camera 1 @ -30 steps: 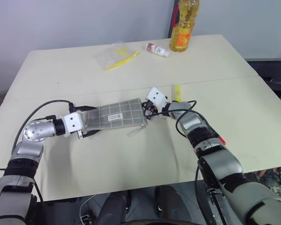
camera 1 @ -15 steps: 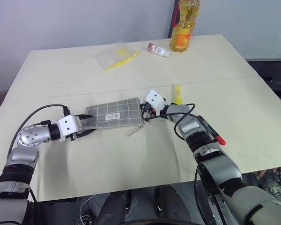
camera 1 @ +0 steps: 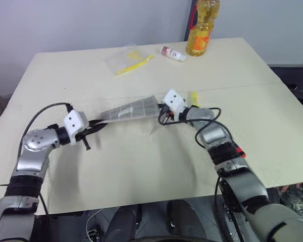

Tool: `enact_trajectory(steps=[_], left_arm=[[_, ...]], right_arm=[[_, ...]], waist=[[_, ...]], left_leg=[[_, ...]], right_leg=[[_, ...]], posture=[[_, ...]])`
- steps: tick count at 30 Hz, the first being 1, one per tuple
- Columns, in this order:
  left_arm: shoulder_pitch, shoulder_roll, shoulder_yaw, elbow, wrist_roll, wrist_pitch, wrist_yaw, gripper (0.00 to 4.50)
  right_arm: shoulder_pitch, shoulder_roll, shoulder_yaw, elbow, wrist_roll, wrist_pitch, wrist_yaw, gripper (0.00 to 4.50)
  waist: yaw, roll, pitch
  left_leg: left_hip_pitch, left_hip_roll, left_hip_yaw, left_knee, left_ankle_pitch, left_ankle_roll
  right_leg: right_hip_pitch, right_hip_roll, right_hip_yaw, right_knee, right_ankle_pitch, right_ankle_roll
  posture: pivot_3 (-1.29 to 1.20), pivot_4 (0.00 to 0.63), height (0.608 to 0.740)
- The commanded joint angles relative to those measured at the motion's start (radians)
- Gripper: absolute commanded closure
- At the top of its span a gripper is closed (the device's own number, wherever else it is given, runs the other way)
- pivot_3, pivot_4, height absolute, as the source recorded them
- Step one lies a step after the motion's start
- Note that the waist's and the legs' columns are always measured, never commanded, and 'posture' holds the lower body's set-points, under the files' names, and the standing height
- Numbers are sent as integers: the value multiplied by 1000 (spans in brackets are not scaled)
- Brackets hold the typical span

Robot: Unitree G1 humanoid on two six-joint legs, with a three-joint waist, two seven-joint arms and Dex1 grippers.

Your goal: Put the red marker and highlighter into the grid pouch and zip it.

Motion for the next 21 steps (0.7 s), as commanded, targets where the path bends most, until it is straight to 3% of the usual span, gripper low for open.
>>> enact_trajectory(steps=[1, 3, 5, 11, 14, 21], left_arm=[[1, -11, 23, -154, -52, 206, 77, 4457], [-7, -31, 21, -208, -71, 323, 130, 4457], [-26, -68, 8, -266, -91, 458, 192, 4500], [-95, -155, -35, -331, -84, 704, 318, 4500], [-136, -179, -67, -338, -73, 782, 343, 4500], [-197, -187, -97, -346, -64, 819, 330, 4500]], right_arm=[[45, -46, -76, -212, 59, 110, -18, 4500], [81, -69, -108, -300, 90, 177, -20, 4500], [124, -102, -144, -410, 127, 267, -13, 3952], [189, -154, -208, -584, 219, 444, -19, 1104], [208, -151, -237, -644, 285, 524, -27, 1104], [162, -13, -245, -659, 356, 645, -182, 1104]], waist=[[-2, 0, 0], [-6, 0, 0], [-5, 0, 0], [-2, 0, 0], [9, -1, 0], [19, -1, 0]], left_leg=[[0, 0, 0, 0, 0, 0], [0, 0, 0, 0, 0, 0], [0, 1, 0, 0, 0, 0], [0, 1, 0, 0, 0, 0], [0, 1, 0, 1, 0, 0], [0, 1, 0, 1, 0, 0]], right_leg=[[0, 0, 0, 0, 0, 0], [0, 0, 0, 0, 0, 0], [0, 1, 0, 0, 0, 0], [0, 1, 0, 0, -1, 0], [1, 1, -1, 0, -1, 0], [1, 1, -1, 0, -1, 0]], posture=[[0, 150, 740], [0, 150, 740], [0, 150, 740], [0, 150, 740], [0, 150, 740], [0, 150, 740]])
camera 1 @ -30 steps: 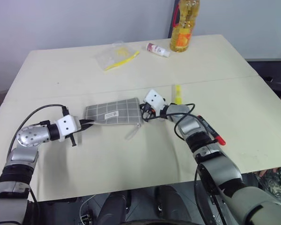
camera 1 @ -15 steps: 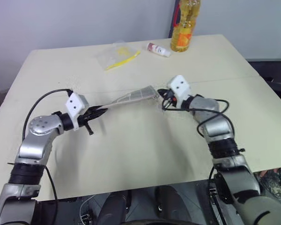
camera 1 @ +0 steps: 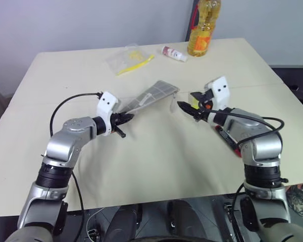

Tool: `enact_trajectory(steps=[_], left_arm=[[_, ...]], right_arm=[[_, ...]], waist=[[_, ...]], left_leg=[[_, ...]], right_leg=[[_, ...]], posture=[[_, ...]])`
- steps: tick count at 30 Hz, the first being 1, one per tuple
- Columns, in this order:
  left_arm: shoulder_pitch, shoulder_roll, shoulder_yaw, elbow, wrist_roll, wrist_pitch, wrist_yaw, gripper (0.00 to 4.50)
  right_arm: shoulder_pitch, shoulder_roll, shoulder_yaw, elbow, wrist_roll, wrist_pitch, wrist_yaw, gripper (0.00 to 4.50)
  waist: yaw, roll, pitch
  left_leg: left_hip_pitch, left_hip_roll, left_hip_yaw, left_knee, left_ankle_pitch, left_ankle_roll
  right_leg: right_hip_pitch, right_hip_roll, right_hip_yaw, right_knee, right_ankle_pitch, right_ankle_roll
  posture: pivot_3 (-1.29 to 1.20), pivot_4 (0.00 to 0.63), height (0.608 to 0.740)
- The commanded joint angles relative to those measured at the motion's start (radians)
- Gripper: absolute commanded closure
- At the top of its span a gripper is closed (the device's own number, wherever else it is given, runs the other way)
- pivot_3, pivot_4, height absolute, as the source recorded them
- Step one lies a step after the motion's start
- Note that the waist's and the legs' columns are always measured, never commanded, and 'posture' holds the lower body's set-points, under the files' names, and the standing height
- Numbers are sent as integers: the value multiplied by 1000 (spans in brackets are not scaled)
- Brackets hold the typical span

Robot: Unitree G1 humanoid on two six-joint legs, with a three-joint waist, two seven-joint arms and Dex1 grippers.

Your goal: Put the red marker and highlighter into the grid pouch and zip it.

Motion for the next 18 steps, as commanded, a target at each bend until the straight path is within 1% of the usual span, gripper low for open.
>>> enact_trajectory(steps=[1, 6, 14, 15, 17, 18], left_arm=[[-32, 7, -7, -40, 7, -2, -14, 4500], [-33, 6, -2, -65, -6, 5, -25, 4500], [-26, 1, 2, -86, -7, 19, -24, 4500], [-26, 0, 3, -86, -7, 20, -23, 4500], [-25, 1, 3, -87, -4, 20, -21, 4500], [-26, 1, 2, -85, -2, 20, -19, 4500]], right_arm=[[-53, 56, 6, -10, 13, 2, -87, 1104], [-78, 94, 26, 56, -8, -37, -156, 1104], [-95, 84, 61, 102, -12, -81, -169, 1104], [-95, 82, 62, 105, -11, -84, -169, 1329], [-93, 77, 61, 106, -7, -88, -170, 1929], [-93, 74, 63, 103, -6, -90, -168, 2390]], waist=[[3, 0, 0], [7, 0, 0], [3, 0, 0], [3, 0, 0], [3, 0, 0], [4, 0, 0]], left_leg=[[0, 0, 0, 0, 0, 0], [0, 0, 0, 0, 0, 0], [-1, 0, 0, 0, 0, 0], [-1, 0, 0, 0, 0, 0], [-1, 0, 0, 0, 0, 0], [-1, 0, 0, 0, 0, 0]], right_leg=[[0, 0, 0, 0, 0, 0], [0, 0, 0, -1, 0, 0], [0, 0, 0, -2, 0, 0], [0, 0, 0, -2, 0, 0], [0, 0, 0, -2, 0, 0], [0, 0, 0, -2, 0, 0]], posture=[[0, 150, 740], [0, 150, 740], [0, 150, 740], [0, 150, 740], [0, 150, 740], [0, 150, 740]])
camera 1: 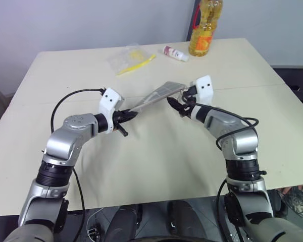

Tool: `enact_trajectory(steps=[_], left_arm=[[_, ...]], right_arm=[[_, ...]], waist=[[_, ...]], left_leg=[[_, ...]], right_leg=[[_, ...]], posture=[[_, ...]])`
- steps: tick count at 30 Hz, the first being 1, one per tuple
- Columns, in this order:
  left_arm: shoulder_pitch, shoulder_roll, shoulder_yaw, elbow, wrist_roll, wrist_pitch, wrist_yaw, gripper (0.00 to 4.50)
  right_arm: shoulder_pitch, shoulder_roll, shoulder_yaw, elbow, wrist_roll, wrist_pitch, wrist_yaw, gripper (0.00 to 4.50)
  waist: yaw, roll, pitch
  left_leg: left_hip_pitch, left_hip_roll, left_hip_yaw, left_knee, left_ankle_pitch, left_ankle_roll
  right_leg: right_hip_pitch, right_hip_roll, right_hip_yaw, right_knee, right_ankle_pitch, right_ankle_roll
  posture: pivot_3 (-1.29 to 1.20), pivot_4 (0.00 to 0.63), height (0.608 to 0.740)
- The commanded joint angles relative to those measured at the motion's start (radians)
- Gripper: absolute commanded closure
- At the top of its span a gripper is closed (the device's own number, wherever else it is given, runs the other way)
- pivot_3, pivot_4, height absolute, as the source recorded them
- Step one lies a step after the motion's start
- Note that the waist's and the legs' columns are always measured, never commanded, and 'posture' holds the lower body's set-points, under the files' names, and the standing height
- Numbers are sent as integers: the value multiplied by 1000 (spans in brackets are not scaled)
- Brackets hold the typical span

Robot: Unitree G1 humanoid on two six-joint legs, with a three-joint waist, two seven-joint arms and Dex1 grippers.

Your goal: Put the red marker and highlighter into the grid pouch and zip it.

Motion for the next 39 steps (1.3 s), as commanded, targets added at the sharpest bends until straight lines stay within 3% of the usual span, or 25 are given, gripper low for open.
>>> enact_trajectory(steps=[1, 4, 16, 24, 29, 39], left_arm=[[-16, 1, 4, -37, 2, 2, 6, 4500], [-20, -4, -9, -31, 12, 0, 11, 4500], [-68, -112, -88, -33, 57, 72, 102, 4500], [-120, -217, -95, 5, 83, 98, 177, 4500], [-131, -244, -61, -16, 47, 115, 160, 4500], [-73, -135, 14, -109, -21, 160, 94, 4500]], right_arm=[[-31, -16, 1, -25, 3, -29, 1, 2881], [-35, -38, 35, -42, -19, -38, 8, 4472], [-39, -184, 347, -220, -112, -28, 186, 4472], [-44, -214, 465, -346, -99, -3, 303, 4472], [-53, -204, 462, -310, -142, 4, 270, 4472], [-47, -284, 312, -230, -164, -5, 248, 4472]], waist=[[0, 0, 0], [0, 0, 0], [1, 0, 0], [2, -1, 0], [1, -1, 0], [3, -1, 0]], left_leg=[[0, 0, 0, 0, 0, 0], [0, 0, 0, 0, 0, 0], [0, 0, 0, 0, 0, 0], [-1, 0, 0, 0, 0, 0], [-1, 0, -1, 0, 0, 0], [-1, 0, -1, 0, 0, 0]], right_leg=[[0, 0, 0, 0, 0, 0], [0, 0, 0, 0, 0, 0], [0, 0, 0, -1, 0, 0], [1, 0, -1, -2, 0, 0], [1, 0, -1, -2, 0, 0], [1, 0, -1, -3, 0, 0]], posture=[[0, 150, 740], [0, 150, 740], [0, 150, 740], [0, 150, 740], [0, 150, 740], [0, 150, 740]])
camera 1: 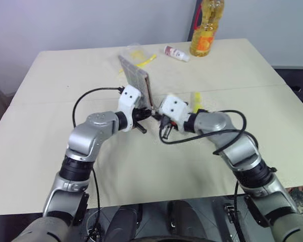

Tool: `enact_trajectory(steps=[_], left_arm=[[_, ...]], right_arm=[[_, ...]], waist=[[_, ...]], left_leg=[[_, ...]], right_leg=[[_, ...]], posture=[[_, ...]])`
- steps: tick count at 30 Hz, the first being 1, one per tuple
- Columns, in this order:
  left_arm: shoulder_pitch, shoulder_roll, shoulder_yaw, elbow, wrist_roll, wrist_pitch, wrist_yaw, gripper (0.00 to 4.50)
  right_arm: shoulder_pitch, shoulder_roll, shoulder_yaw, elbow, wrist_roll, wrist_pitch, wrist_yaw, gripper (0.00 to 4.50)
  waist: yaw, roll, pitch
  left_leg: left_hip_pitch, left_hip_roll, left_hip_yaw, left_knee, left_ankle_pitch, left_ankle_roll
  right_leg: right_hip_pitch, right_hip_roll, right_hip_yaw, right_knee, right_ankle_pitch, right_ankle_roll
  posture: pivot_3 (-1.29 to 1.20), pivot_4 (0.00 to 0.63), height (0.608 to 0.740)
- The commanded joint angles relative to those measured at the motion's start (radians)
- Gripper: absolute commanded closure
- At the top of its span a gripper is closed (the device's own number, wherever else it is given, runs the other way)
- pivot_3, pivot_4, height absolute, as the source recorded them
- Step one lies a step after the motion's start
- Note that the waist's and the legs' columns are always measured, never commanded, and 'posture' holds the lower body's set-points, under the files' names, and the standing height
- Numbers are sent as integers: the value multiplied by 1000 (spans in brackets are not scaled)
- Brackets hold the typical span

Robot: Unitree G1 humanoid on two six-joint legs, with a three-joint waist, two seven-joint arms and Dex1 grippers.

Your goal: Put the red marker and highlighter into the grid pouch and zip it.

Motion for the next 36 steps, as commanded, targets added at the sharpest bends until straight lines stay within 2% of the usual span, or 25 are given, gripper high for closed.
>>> enact_trajectory(steps=[1, 10, 19, 36], left_arm=[[-9, 34, 48, -77, -42, -1, -30, 4500], [-25, 62, 51, -80, -64, -16, -50, 4500], [-12, 55, -30, -70, -1, -82, -49, 4500], [-3, 56, -97, -57, 43, -138, -99, 4500]], right_arm=[[-8, -38, -61, 20, -12, -16, -4, 4472], [15, -36, -41, 19, -1, -29, 12, 4472], [8, 32, 24, -18, 4, 7, 14, 4472], [-14, 49, 86, -118, 11, 52, 44, 4472]], waist=[[0, 0, 0], [-1, 0, 0], [0, 0, 0], [0, 0, 0]], left_leg=[[0, 0, 0, 0, 0, 0], [0, 0, 0, 0, 0, 0], [0, 0, 0, 0, 0, 0], [0, 0, 0, 0, 0, 0]], right_leg=[[0, 0, 0, 0, 0, 0], [1, 0, 0, -2, 0, 0], [1, 0, 0, -2, 0, 0], [1, 0, 0, -2, 0, 0]], posture=[[0, 150, 740], [0, 150, 740], [0, 150, 740], [0, 150, 740]])
